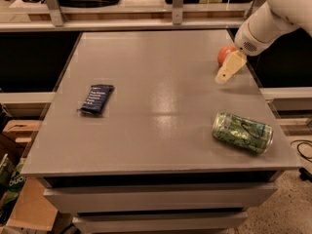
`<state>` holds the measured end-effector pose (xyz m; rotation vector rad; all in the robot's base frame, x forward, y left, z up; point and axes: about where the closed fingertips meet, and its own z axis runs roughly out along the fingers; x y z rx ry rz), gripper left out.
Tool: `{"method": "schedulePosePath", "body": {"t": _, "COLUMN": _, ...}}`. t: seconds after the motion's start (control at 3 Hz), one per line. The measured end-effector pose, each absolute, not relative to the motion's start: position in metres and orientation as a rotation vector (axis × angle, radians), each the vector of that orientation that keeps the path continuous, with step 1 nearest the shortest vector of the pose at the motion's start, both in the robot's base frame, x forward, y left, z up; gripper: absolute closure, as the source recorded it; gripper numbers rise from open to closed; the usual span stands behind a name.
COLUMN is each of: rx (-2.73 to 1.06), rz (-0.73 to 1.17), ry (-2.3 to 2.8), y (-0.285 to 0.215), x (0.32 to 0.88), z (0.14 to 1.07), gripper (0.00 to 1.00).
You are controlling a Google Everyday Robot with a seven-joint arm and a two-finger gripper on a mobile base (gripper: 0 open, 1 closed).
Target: Move apple near rxbar blueberry
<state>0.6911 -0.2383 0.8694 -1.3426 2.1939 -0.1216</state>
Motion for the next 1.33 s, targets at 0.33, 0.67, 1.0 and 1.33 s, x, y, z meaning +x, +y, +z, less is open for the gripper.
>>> {"method": "schedulePosePath", "body": {"t": 0.33, "rx": -1.345, "rz": -0.106, "ry": 2.209, "y": -0.2402, "x": 0.6938, "z": 0.8626, "gripper": 0.00}}
{"method": "schedulePosePath", "body": {"t": 0.67, "rx": -1.351, "rz": -0.101, "ry": 2.214, "y": -0.2402, "x": 0.6954, "z": 0.8591, "gripper": 0.16}}
{"method": "schedulePosePath", "body": {"t": 1.0, "rx": -1.359, "rz": -0.098, "ry": 2.211, "y": -0.2395, "x": 0.6961, "z": 0.8583, "gripper": 0.41}}
{"method": "schedulePosePath", "body": {"t": 1.33, "rx": -1.367, "rz": -0.098, "ry": 2.207, "y": -0.2392, "x": 0.6959, "z": 0.8591, "gripper": 0.63}}
